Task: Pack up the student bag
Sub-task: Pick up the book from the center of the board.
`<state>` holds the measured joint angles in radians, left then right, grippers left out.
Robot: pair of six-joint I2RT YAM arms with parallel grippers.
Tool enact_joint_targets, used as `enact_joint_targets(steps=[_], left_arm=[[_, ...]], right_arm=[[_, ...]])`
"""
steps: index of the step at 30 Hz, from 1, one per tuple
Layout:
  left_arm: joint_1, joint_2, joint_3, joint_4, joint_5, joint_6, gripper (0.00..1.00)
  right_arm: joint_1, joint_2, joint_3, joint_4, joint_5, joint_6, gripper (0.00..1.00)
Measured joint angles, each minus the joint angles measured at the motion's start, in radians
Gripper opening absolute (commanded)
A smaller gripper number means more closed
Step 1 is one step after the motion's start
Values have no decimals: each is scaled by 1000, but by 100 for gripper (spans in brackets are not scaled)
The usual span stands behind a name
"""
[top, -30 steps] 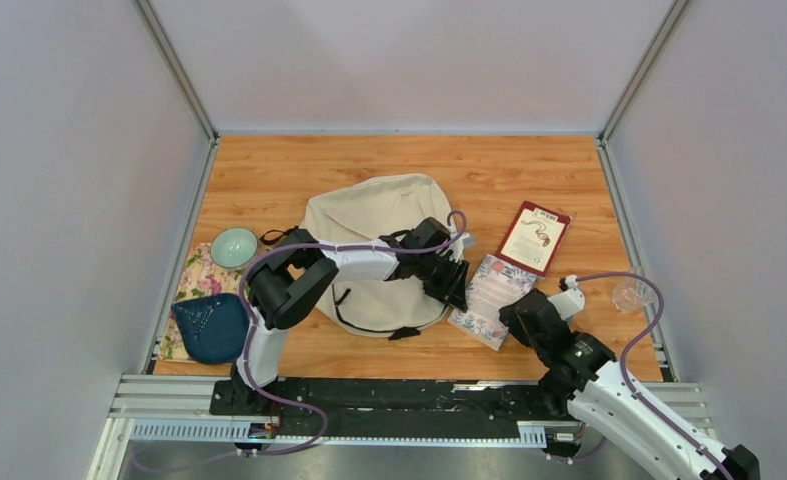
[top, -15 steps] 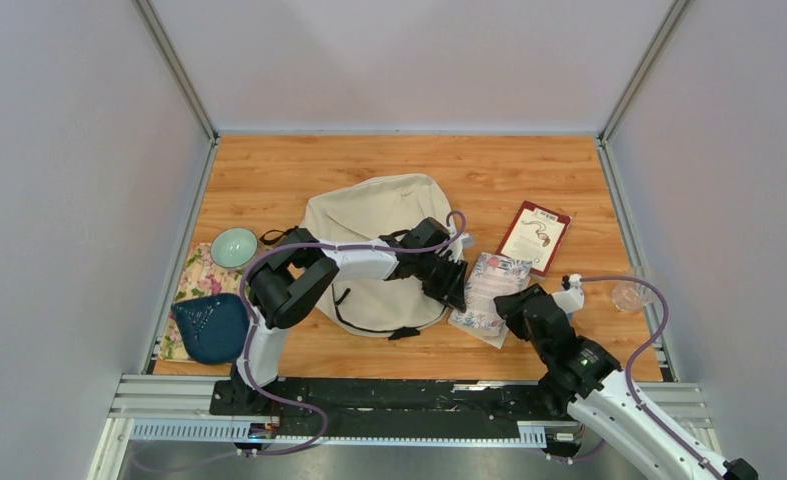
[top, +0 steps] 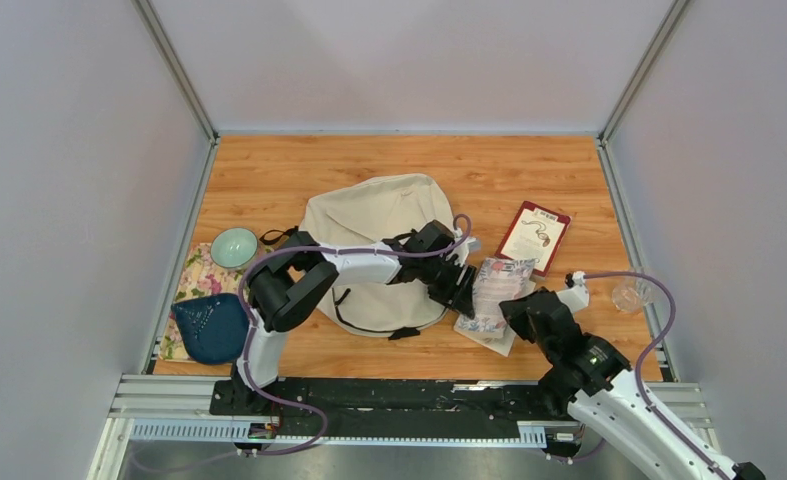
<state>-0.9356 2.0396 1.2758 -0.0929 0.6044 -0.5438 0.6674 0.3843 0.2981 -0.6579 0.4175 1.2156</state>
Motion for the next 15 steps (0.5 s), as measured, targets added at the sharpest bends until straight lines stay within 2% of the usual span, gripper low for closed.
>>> enact_joint_targets(steps=[2,4,10,15], left_arm=[[-8,-14,-1,5,-2,-1,67],[-12,-48,-7,6,-7,-1,78],[28,-266,-60,30,-48,-10,79],[120,-438,-137,103,-64,-37,79]], right_arm=[[2,-43,20,-59,0,-9,0],[4,-98,34,-97,0,-19,0],[4,-288,44,-121,-13,-61,0],[4,-315,46,-74,-84,-98,0]])
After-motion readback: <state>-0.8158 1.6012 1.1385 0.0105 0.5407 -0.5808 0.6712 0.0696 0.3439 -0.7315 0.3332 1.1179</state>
